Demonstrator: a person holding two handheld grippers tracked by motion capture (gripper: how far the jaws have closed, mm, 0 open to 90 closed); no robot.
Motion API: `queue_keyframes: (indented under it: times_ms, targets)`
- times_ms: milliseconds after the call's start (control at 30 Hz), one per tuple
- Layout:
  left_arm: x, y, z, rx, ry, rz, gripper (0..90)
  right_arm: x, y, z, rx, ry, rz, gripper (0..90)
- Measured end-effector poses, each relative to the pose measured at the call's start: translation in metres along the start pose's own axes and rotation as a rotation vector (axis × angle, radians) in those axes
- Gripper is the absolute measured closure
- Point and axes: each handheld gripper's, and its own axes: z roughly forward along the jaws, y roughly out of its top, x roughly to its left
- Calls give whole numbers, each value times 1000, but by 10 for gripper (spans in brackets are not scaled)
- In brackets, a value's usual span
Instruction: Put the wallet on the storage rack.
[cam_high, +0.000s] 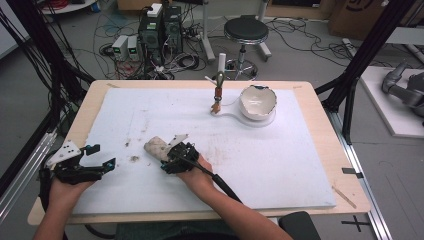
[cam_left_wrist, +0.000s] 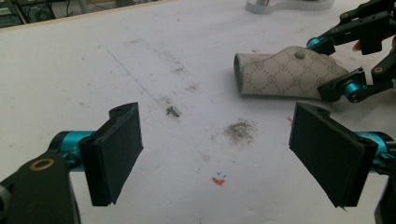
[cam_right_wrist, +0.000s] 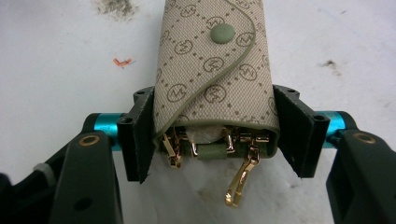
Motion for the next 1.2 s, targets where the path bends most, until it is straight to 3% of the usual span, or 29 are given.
queue_keyframes:
  times_ms: [267,567,767,1200]
  targets:
    - [-2,1,2,1,-4,3,172,-20,1,-31,-73,5,-4,370]
    - [-3,5,13,4,-25,10,172,-56,-11,-71,-139,-4,21,370]
    - [-4,11,24,8,-46,20,172,-78,-24,-97,-176,-42,51,370]
    - [-9,21,50,12,-101,41,172,-119,-60,-151,-234,-172,119,370]
